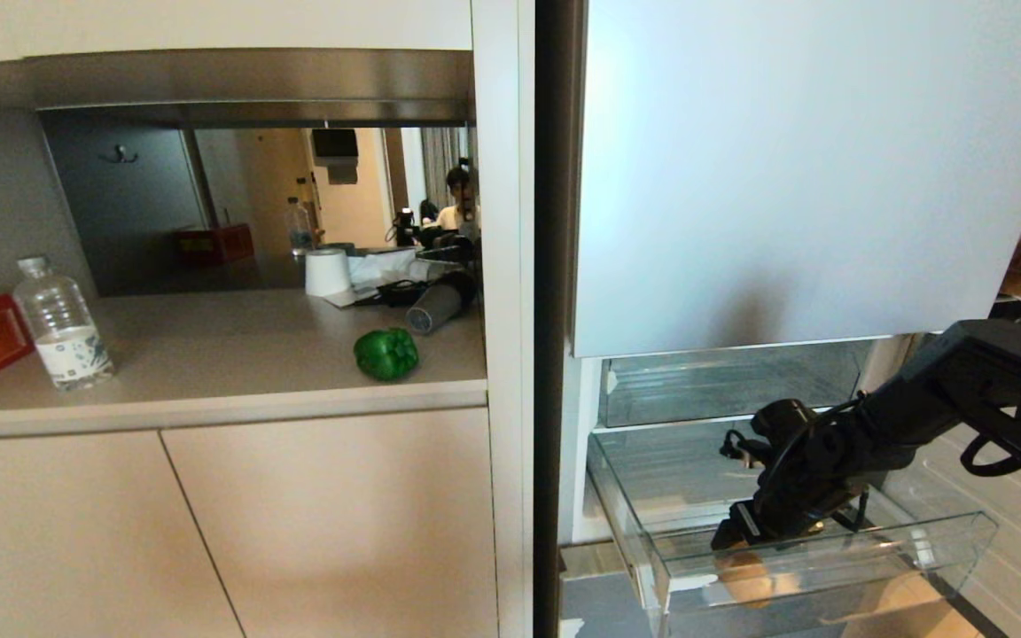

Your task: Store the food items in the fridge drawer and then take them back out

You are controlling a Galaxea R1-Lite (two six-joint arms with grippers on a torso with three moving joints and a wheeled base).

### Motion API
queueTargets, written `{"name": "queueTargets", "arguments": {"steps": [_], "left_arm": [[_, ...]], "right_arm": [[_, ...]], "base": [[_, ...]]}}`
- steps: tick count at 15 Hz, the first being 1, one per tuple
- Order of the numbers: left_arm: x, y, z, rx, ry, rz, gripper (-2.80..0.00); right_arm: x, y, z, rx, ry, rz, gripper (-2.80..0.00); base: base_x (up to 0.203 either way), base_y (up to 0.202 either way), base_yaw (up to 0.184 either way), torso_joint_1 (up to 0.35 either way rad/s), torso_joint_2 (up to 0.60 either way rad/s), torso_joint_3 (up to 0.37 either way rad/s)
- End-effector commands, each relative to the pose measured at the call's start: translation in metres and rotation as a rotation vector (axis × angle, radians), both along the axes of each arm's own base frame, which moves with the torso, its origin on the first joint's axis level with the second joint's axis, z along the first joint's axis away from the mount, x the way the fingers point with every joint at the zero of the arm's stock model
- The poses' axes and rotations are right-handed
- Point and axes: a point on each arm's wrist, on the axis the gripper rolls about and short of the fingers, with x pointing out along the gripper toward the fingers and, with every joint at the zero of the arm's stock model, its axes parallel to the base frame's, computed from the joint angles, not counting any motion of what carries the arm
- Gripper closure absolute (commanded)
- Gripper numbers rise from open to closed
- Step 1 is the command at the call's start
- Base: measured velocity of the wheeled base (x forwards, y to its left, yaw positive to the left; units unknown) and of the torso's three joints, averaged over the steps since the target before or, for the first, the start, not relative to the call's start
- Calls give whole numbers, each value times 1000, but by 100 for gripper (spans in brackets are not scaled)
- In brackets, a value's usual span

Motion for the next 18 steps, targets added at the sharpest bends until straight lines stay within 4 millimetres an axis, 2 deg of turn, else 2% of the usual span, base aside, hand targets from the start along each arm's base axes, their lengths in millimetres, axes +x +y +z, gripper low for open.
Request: {"name": "queueTargets", "arguments": {"steps": [1, 11, 18], "left_arm": [[0, 0, 0, 0, -1, 0, 0], [0, 0, 0, 0, -1, 1, 0], [0, 0, 0, 0, -1, 0, 0]], "right_arm": [[2, 0, -3, 2, 19, 2, -280], [12, -1, -9, 18, 94, 9, -280], [7, -7, 2, 21, 181, 21, -280]], "base": [[0, 0, 0, 0, 0, 0], [0, 0, 0, 0, 0, 0], [0, 0, 0, 0, 0, 0]]}}
